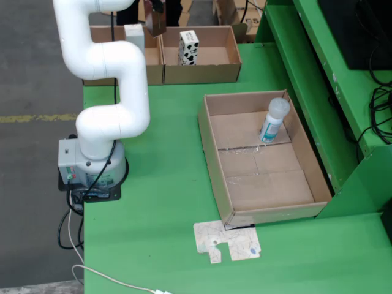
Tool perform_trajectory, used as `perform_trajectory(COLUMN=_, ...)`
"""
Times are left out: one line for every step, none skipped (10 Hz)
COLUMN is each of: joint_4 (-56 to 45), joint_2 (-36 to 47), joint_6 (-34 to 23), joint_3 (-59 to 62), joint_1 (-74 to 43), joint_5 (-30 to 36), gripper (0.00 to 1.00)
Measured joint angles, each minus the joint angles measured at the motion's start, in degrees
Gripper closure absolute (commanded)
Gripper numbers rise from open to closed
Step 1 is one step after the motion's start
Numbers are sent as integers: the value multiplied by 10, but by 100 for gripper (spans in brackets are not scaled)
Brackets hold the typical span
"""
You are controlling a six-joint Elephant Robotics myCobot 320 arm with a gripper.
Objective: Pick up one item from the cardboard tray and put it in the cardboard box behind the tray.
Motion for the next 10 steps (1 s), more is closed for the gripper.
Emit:
perform_trajectory(joint_4=0, joint_2=0, joint_6=3, joint_3=0, joint_1=3, joint_5=2, gripper=100)
perform_trajectory(joint_4=0, joint_2=-1, joint_6=8, joint_3=0, joint_1=5, joint_5=4, gripper=100)
perform_trajectory(joint_4=0, joint_2=-3, joint_6=9, joint_3=0, joint_1=7, joint_5=5, gripper=100)
perform_trajectory(joint_4=0, joint_2=-4, joint_6=10, joint_3=0, joint_1=7, joint_5=6, gripper=100)
perform_trajectory(joint_4=0, joint_2=-7, joint_6=16, joint_3=0, joint_1=8, joint_5=9, gripper=100)
perform_trajectory(joint_4=1, joint_2=-10, joint_6=18, joint_3=0, joint_1=8, joint_5=9, gripper=100)
perform_trajectory(joint_4=3, joint_2=-11, joint_6=18, joint_3=0, joint_1=8, joint_5=9, gripper=100)
perform_trajectory(joint_4=5, joint_2=-14, joint_6=18, joint_3=0, joint_1=8, joint_5=11, gripper=100)
perform_trajectory(joint_4=8, joint_2=-18, joint_6=18, joint_3=0, joint_1=7, joint_5=11, gripper=100)
perform_trajectory(joint_4=9, joint_2=-19, joint_6=18, joint_3=0, joint_1=6, joint_5=11, gripper=100)
